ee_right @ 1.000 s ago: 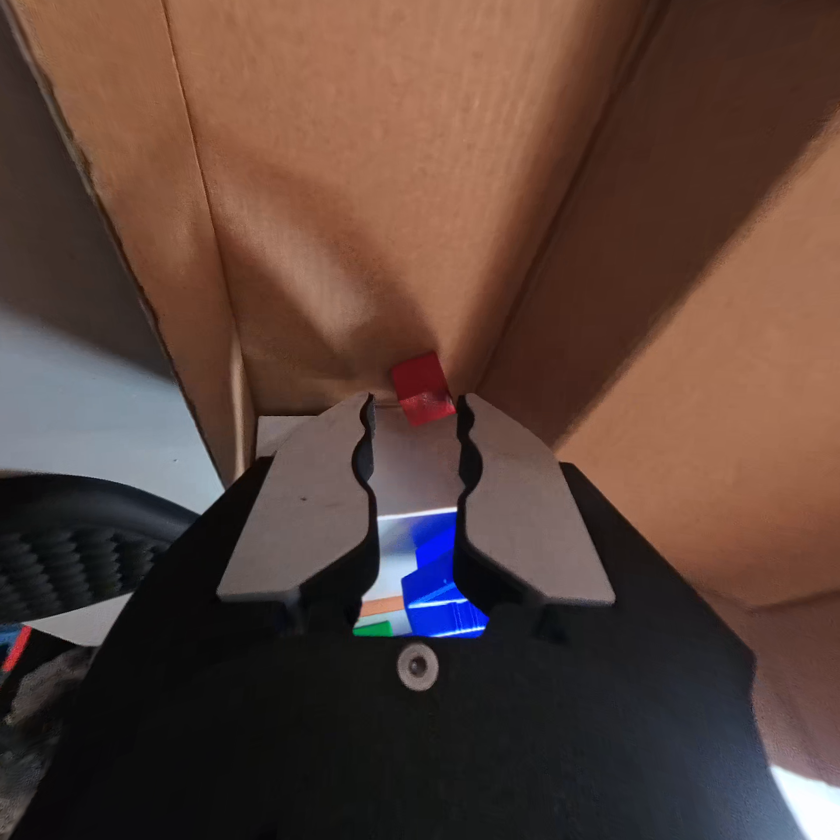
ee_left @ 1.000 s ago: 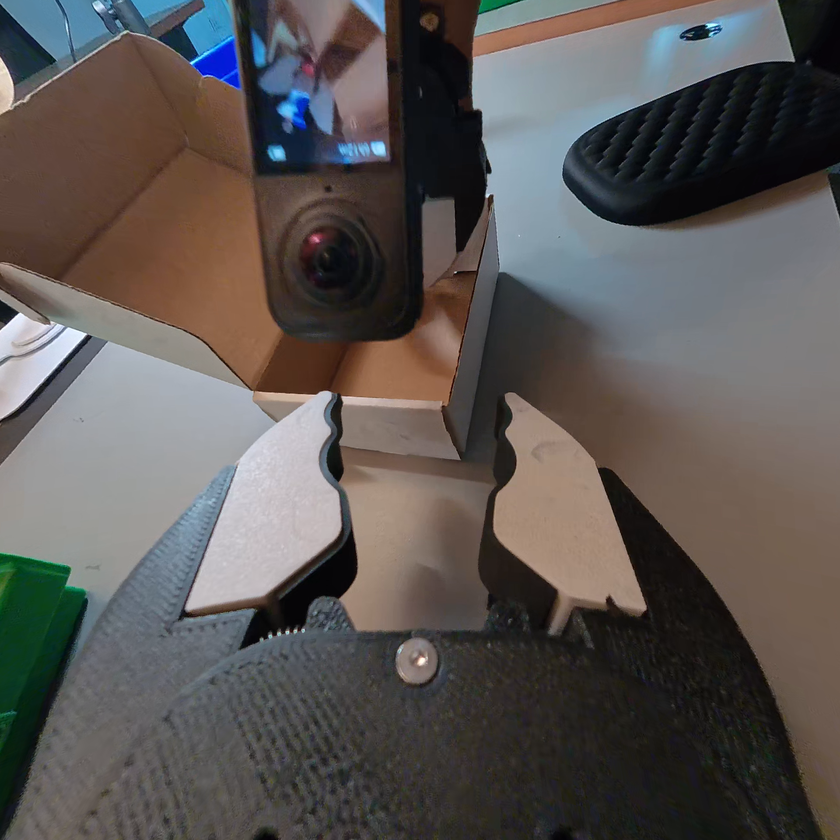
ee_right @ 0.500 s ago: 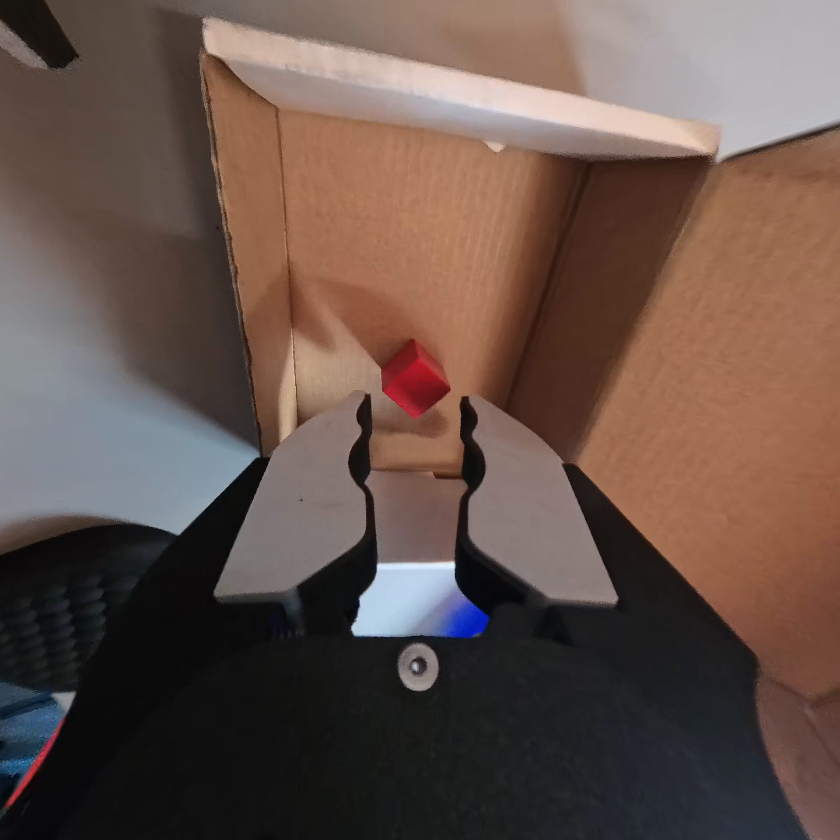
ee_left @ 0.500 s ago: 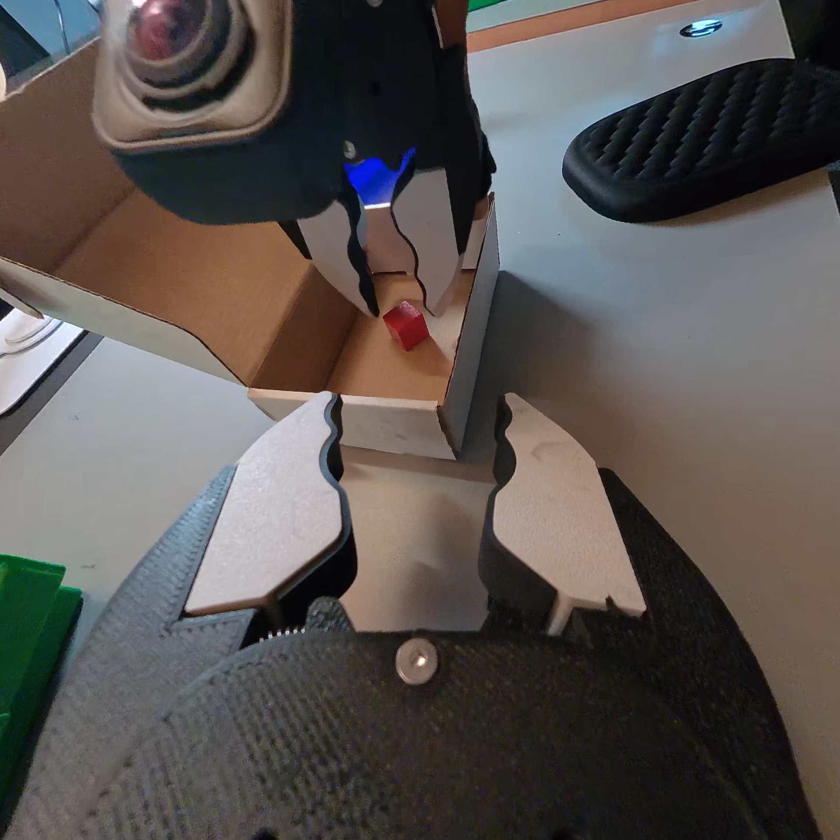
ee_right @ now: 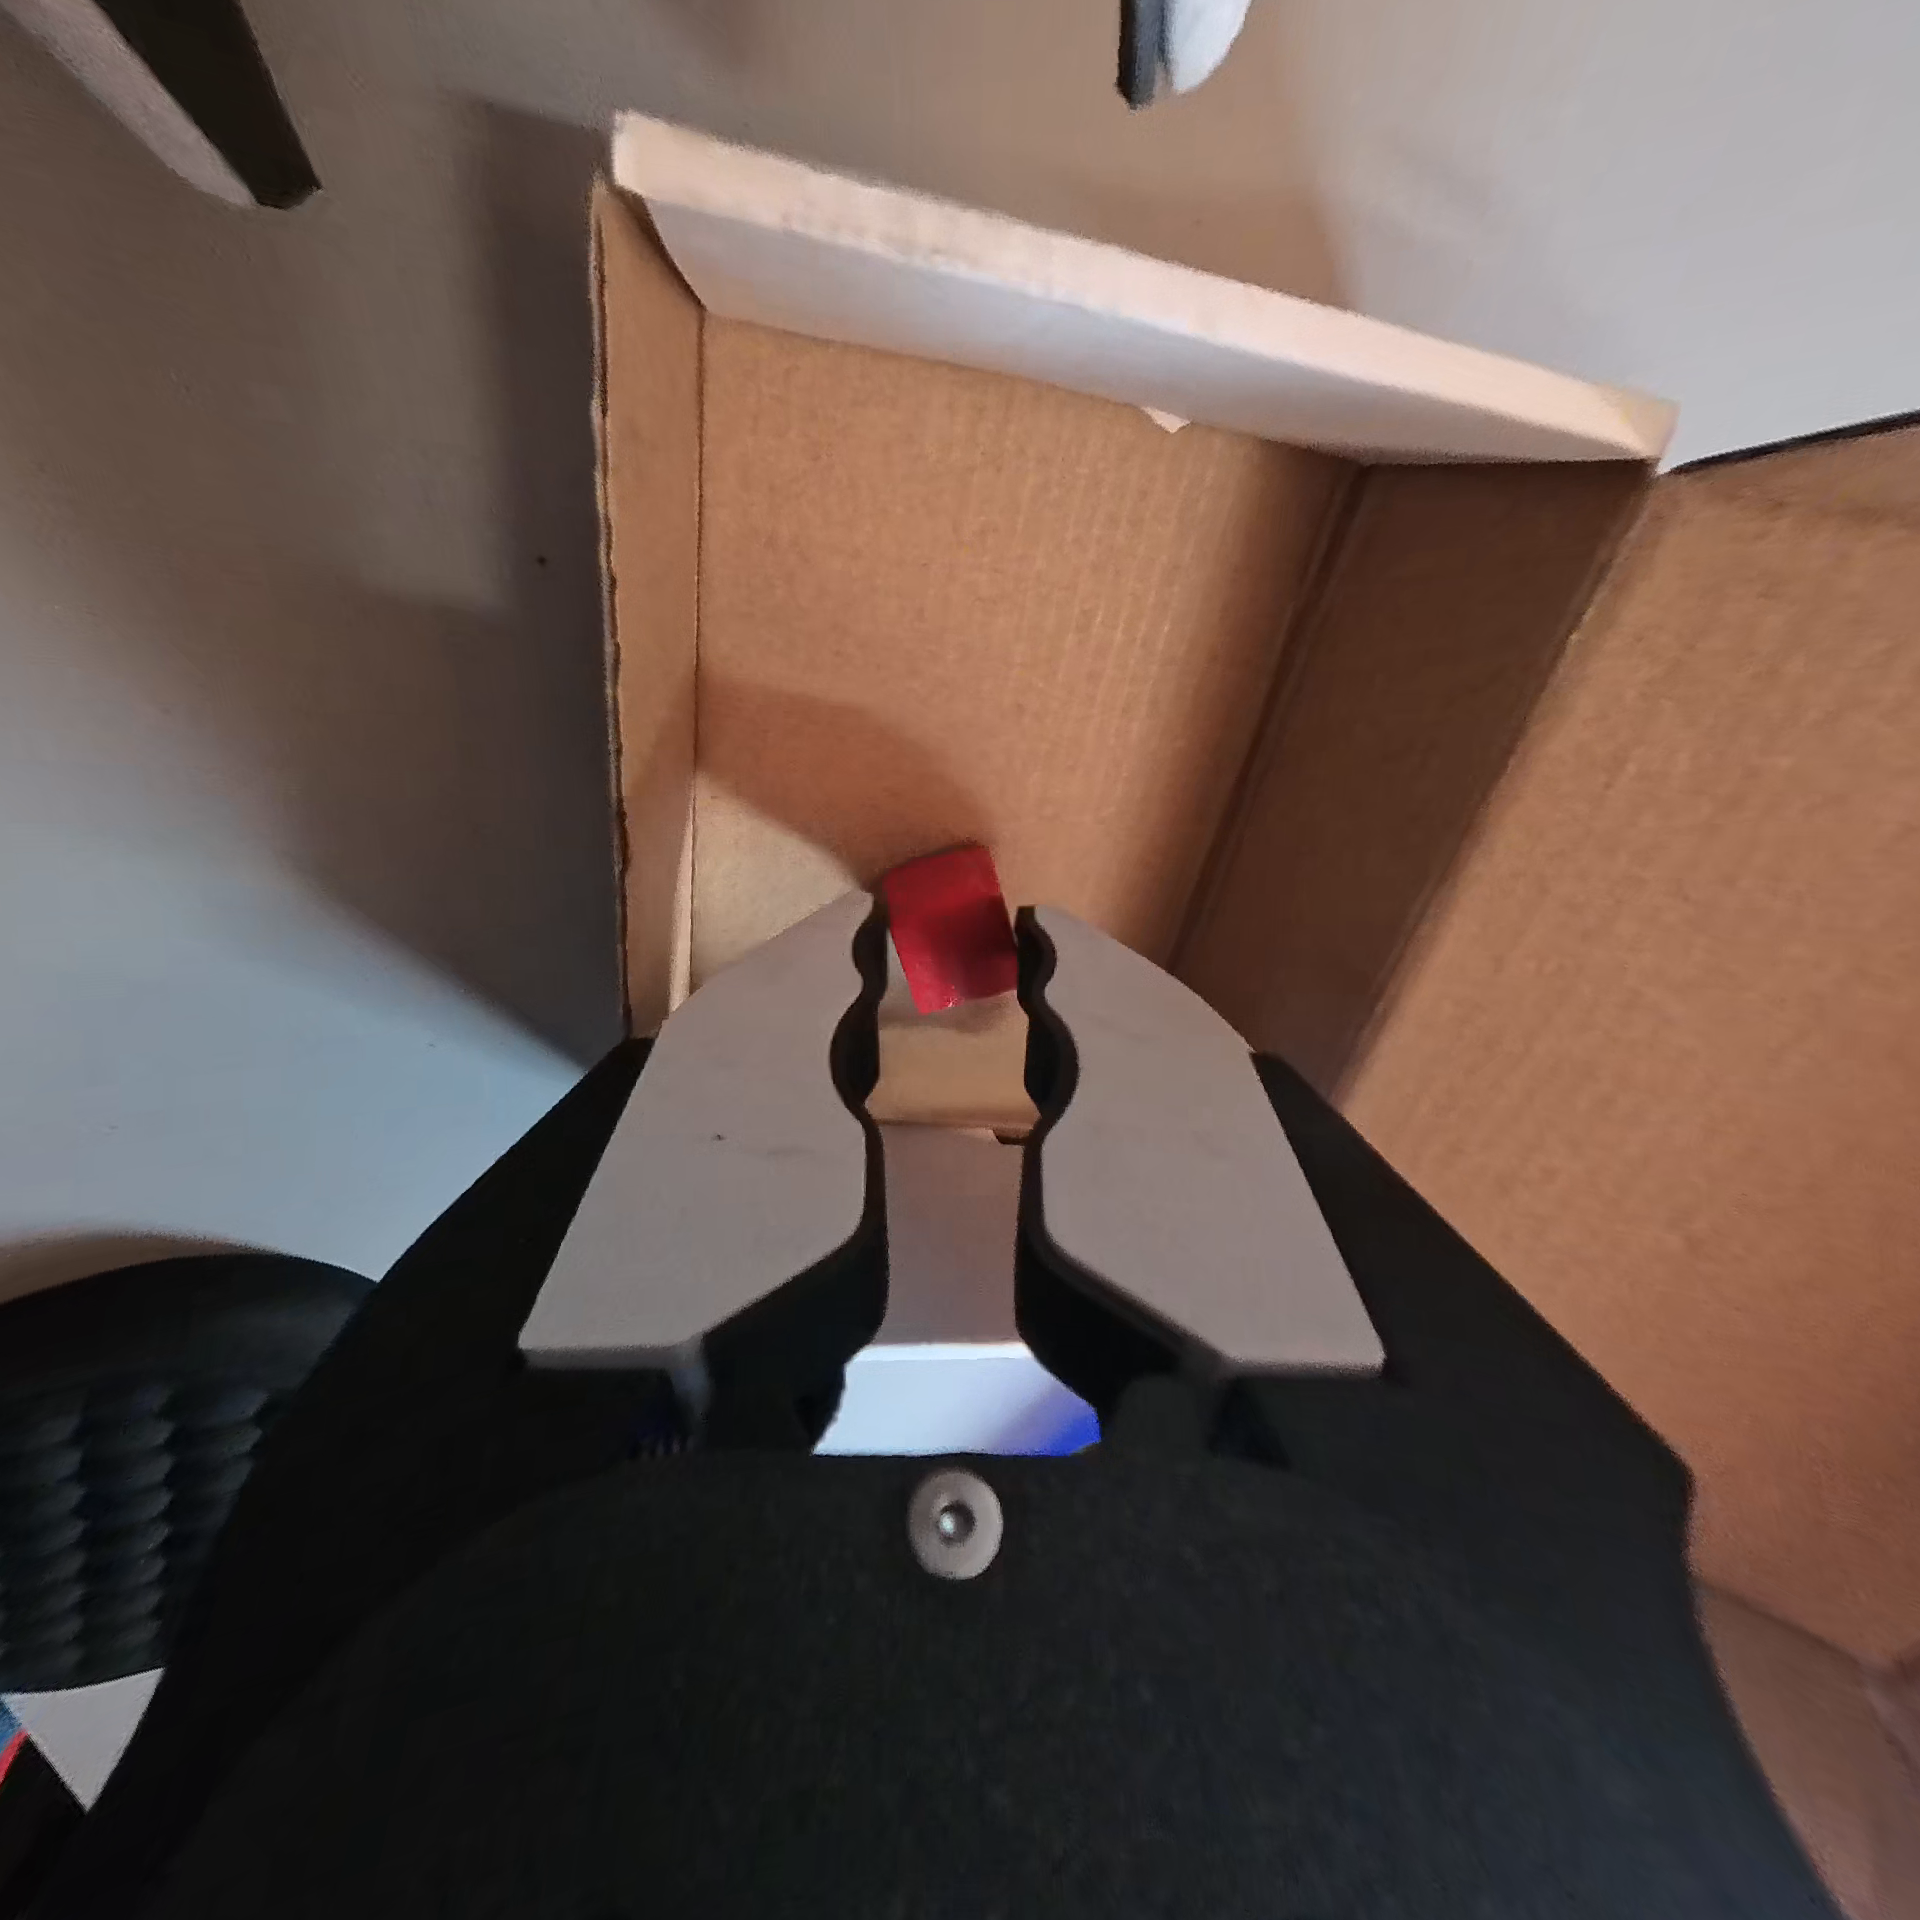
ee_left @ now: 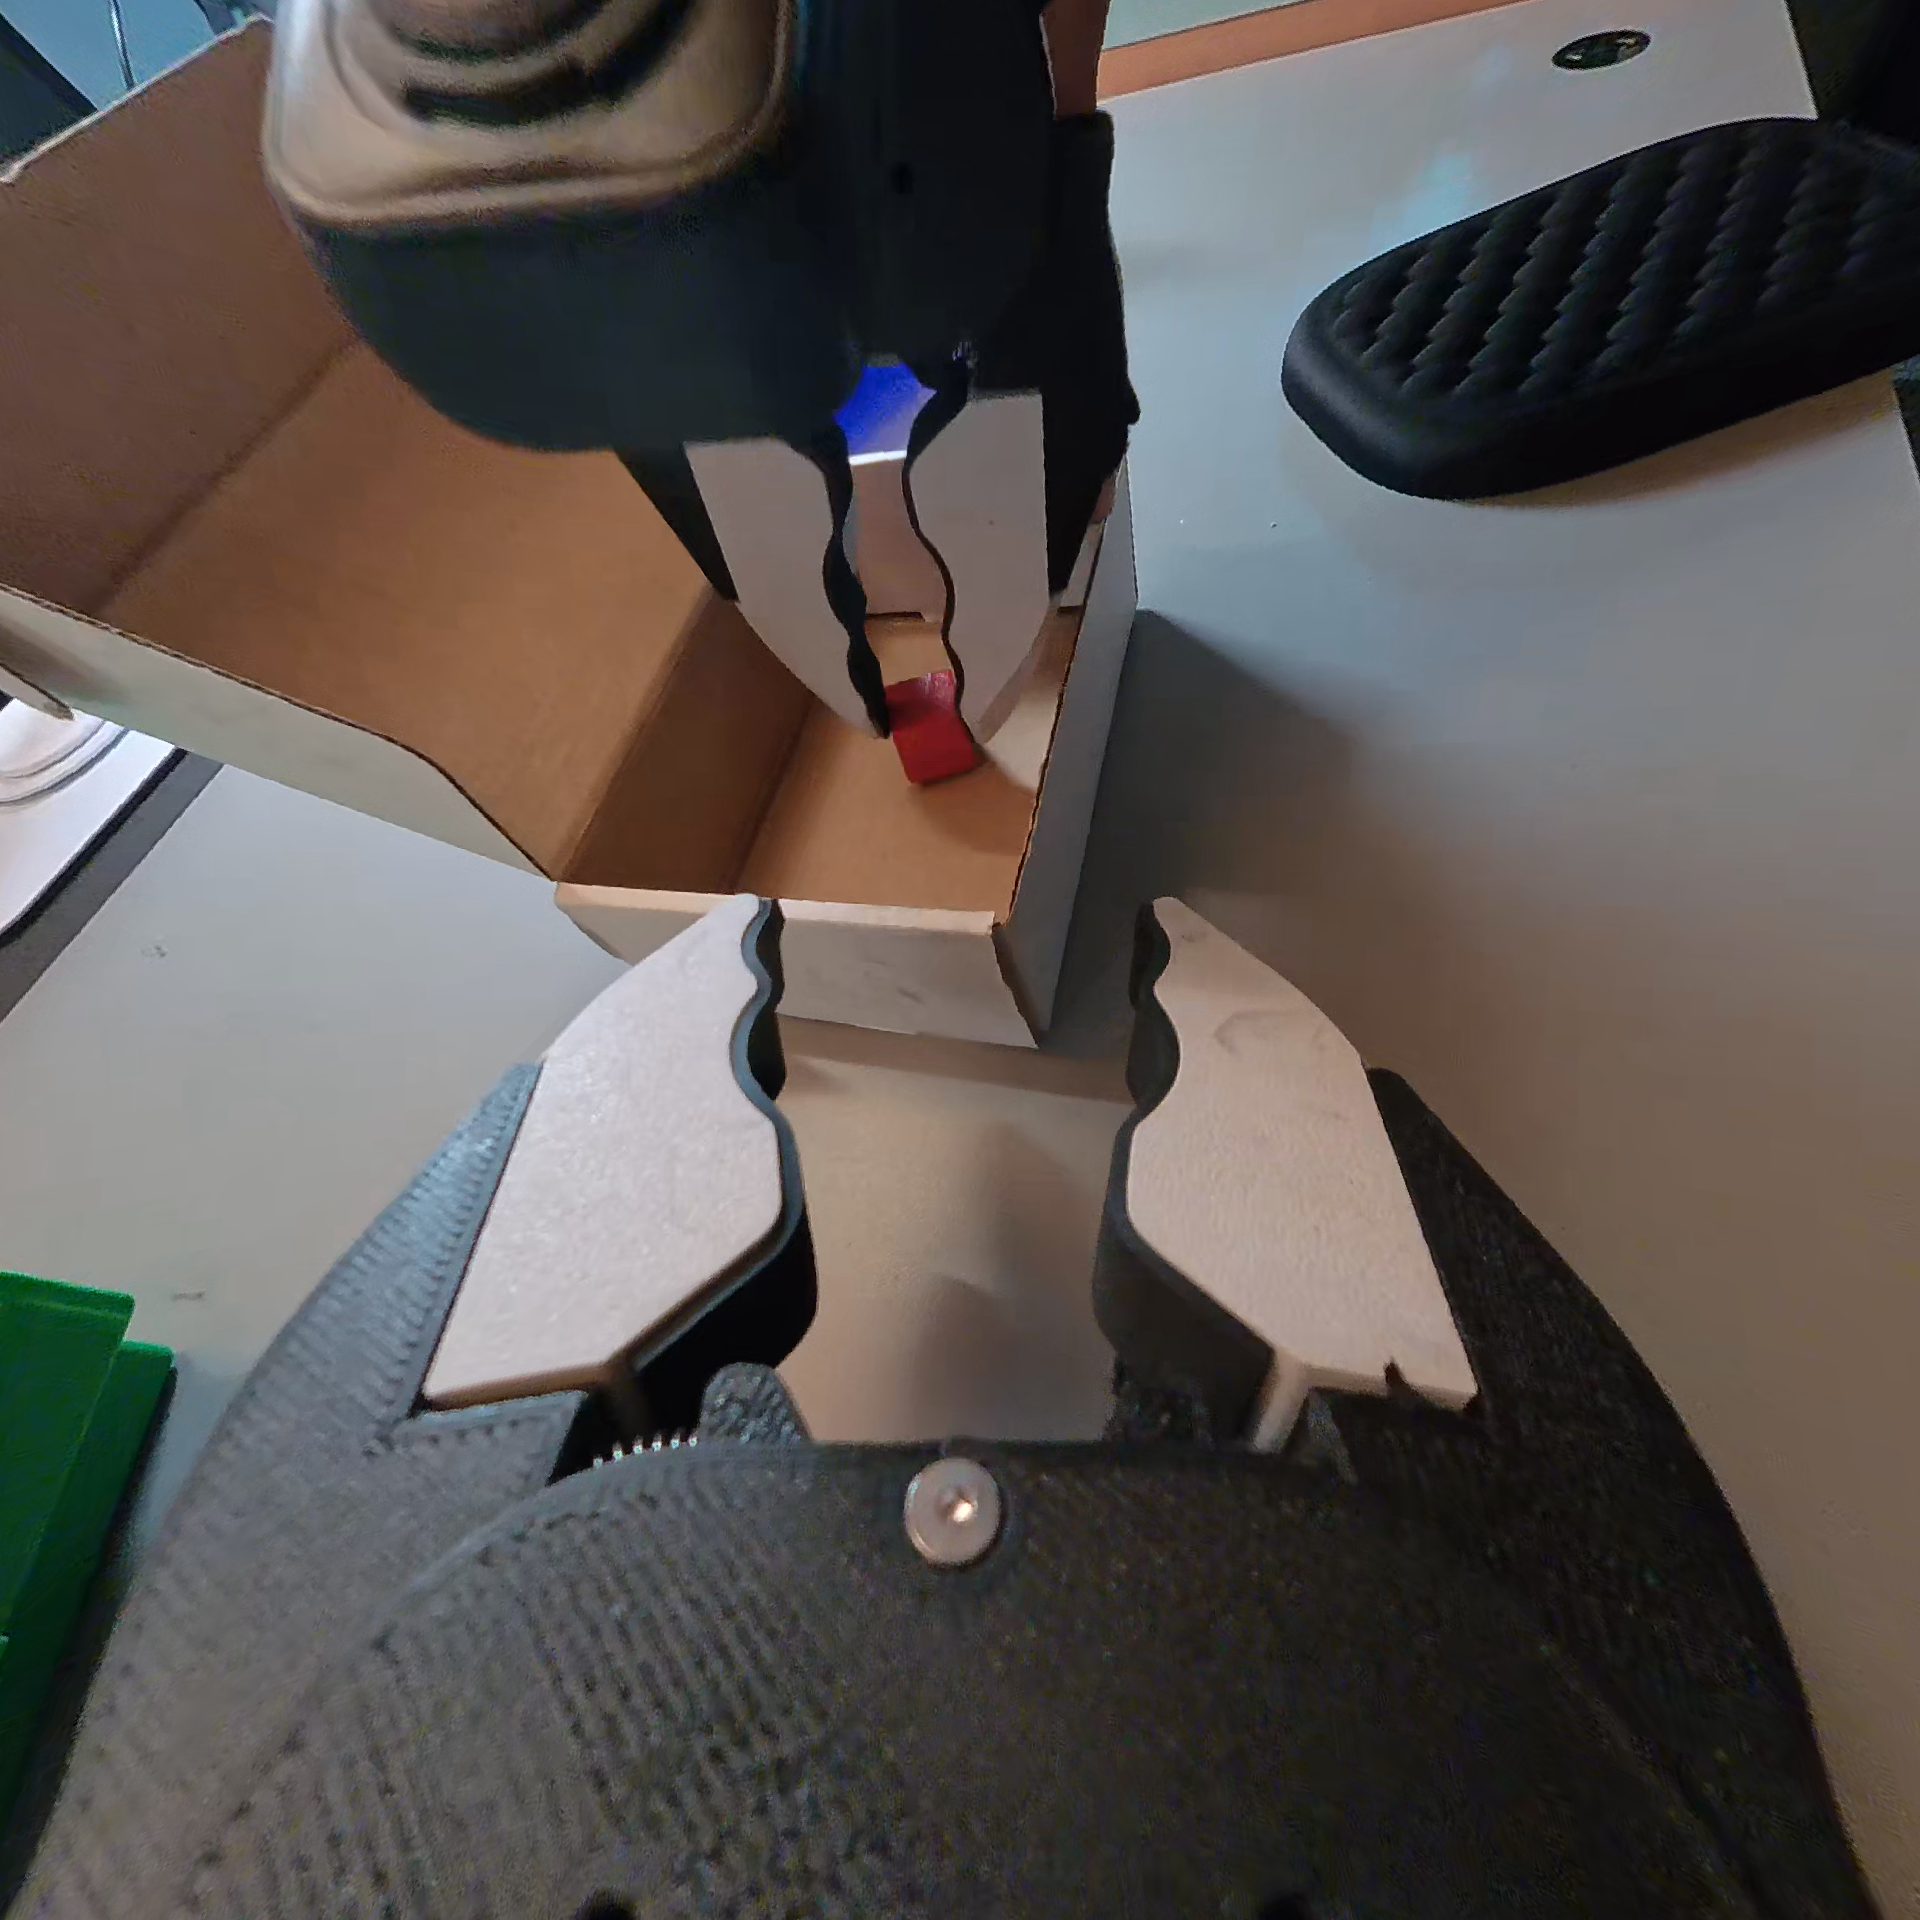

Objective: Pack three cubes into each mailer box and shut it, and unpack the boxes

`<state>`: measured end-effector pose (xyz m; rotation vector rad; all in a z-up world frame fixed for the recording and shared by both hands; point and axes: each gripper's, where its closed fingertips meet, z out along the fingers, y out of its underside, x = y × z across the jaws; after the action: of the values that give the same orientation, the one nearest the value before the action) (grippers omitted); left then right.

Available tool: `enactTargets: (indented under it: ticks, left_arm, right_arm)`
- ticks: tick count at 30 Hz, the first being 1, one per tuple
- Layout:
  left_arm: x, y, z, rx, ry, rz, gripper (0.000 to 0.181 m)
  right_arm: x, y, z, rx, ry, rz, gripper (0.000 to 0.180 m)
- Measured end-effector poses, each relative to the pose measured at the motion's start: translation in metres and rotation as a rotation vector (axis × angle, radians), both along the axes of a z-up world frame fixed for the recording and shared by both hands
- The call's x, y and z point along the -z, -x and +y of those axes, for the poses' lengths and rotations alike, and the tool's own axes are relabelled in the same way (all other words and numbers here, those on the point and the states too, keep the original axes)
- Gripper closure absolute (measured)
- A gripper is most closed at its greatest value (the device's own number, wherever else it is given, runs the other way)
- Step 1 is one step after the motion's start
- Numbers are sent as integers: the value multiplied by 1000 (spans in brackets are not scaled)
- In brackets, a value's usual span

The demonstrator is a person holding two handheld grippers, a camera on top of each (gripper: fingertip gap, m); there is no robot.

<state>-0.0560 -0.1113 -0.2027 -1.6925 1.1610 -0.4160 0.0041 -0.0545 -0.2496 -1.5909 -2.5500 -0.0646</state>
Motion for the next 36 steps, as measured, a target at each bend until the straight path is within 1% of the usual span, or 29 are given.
enactTargets:
  ticks: [8,10,12,16,18,20,23,28,32,36]
  left_arm:
    - [1,0,0,1,2,4,117]
    - [1,0,0,0,3,2,117]
    - [1,0,0,-1,5,-2,117]
    - [-2,-1,-1,4,11,-22,116]
    - [-4,-2,-2,7,14,-38,116]
    - [-6,-3,-2,8,18,-49,116]
    - [-5,-4,-2,8,23,-50,116]
    - [-2,-3,-1,-1,26,-41,116]
    - [0,0,2,-14,35,-45,116]
    - [1,2,4,-15,44,-44,116]
  right_arm:
    - [-14,-1,2,-14,-15,24,157]
    - [-24,-3,5,-6,-22,34,157]
    - [-44,-7,11,16,-28,62,157]
    - [-104,-27,36,118,-59,143,157]
    - [-130,-43,59,185,-118,174,157]
    - [-142,-69,86,266,-169,134,157]
    - [-135,-108,132,409,-200,63,157]
    - [-85,-166,206,607,-220,-71,157]
    - [-47,-191,239,700,-197,-136,157]
    - [-25,-206,255,744,-175,-173,157]
